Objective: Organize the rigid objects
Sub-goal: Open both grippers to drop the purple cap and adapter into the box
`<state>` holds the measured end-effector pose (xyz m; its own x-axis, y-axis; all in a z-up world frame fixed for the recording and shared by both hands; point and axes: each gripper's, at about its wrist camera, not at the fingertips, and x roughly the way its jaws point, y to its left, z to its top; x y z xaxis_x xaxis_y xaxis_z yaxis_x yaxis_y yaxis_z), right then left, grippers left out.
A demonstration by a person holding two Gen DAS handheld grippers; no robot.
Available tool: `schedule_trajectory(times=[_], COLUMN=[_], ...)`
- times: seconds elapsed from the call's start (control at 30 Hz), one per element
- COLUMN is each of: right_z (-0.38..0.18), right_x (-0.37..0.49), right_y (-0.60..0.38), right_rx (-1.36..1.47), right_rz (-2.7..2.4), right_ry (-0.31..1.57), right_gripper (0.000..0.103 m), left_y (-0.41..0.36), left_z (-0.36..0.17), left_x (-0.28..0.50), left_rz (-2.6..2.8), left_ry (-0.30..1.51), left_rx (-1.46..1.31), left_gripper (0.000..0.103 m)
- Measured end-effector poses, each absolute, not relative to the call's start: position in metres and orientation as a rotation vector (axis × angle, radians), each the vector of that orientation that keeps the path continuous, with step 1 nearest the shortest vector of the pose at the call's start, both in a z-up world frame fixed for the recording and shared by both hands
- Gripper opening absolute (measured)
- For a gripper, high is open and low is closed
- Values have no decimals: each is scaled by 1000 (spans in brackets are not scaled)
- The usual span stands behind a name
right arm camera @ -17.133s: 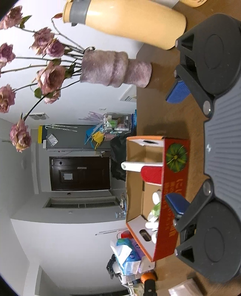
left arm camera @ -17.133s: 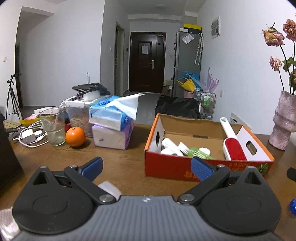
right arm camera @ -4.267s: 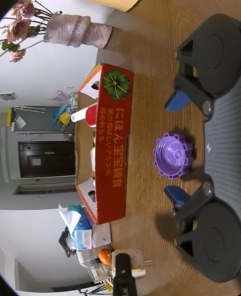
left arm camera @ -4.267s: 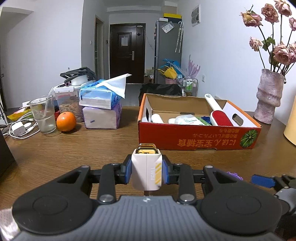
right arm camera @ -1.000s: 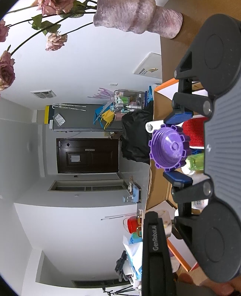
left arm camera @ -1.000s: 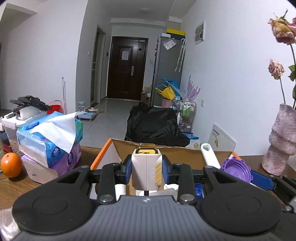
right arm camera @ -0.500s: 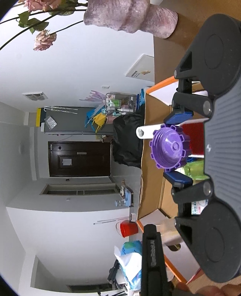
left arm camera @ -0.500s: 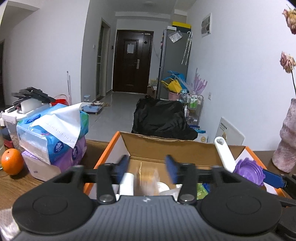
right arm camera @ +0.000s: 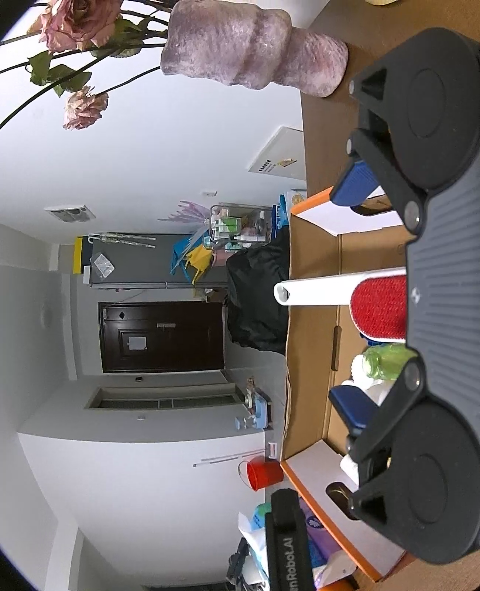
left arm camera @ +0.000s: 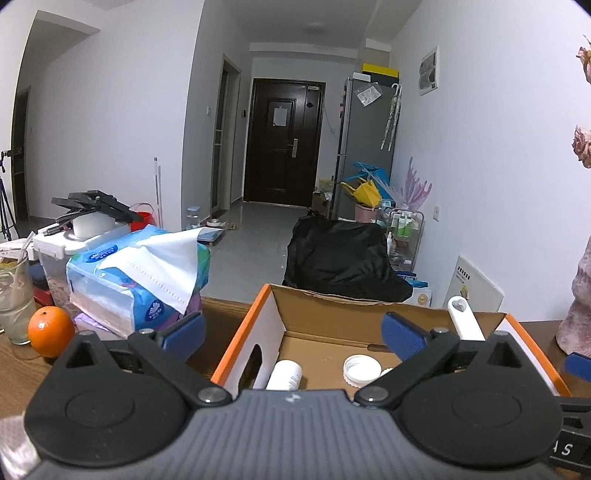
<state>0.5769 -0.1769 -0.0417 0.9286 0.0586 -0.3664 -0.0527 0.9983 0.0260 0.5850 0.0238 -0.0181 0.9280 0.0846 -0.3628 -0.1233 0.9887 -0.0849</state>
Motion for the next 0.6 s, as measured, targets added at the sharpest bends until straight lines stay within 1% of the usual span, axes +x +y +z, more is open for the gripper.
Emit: schedule_trajectory(times=[0.27, 0.6], right_z=[-34, -20], right_x=[565, 529], right_y=[-182, -197], right_rx=[18, 18], right_rz=[67, 91], right_ry=[364, 333], right_gripper=[103, 103], left_y=[22, 19], left_z=[-11, 2], left_x=[570, 527], left_rz=[84, 32], left_ry=[351, 326], left_rx=[-86, -56], left_gripper=[103, 103])
